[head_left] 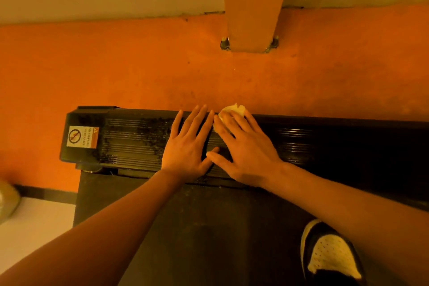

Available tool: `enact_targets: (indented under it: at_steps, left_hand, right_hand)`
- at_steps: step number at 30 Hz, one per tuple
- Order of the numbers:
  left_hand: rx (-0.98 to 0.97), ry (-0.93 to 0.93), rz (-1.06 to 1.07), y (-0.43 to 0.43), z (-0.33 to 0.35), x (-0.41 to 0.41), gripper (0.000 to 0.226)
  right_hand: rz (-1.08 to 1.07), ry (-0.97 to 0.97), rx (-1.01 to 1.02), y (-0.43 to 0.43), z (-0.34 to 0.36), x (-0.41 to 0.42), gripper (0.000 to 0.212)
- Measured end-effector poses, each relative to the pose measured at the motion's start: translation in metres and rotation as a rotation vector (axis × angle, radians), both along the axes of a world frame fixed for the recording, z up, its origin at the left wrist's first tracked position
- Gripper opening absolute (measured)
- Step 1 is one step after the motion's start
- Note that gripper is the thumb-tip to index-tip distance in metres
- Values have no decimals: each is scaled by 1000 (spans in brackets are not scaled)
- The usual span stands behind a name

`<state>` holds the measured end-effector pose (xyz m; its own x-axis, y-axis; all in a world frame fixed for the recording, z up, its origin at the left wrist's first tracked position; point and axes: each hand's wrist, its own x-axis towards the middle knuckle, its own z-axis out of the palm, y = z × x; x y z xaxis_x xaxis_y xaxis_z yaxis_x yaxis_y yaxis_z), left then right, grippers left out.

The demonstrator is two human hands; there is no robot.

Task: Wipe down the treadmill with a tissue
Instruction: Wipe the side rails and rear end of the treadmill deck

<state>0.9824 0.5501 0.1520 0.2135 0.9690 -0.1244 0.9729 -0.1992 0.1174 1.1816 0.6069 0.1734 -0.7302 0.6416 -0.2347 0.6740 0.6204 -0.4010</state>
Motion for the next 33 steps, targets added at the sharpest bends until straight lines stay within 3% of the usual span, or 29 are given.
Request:
enact_targets:
  at_steps: [6,10,13,20,25,30,33]
  left_hand:
    - [-26,53,10,2,1,1,82]
    - [-34,48,6,2,2,1,80]
    - [-37,54,6,3,3,1,80]
    - [-53,34,28,4,5,2,81]
    - [-37,63,31,4,5,3,80]
    - [-25,66,33,3,5,3,80]
    - [-23,70,28,3,5,2,80]
  right_hand:
    - [-95,-64,96,16,-2,113,85]
    - [-135,-143,137,14,2,175,90]
    - [-159,-126,106,15,2,151,94]
    - [-83,27,83,8,-8,6,94]
    - [-82,10,135,12,-11,74,86]
    - [-251,-195,207,13,-3,189,89]
    - [-344,-230,194,7,1,191,93]
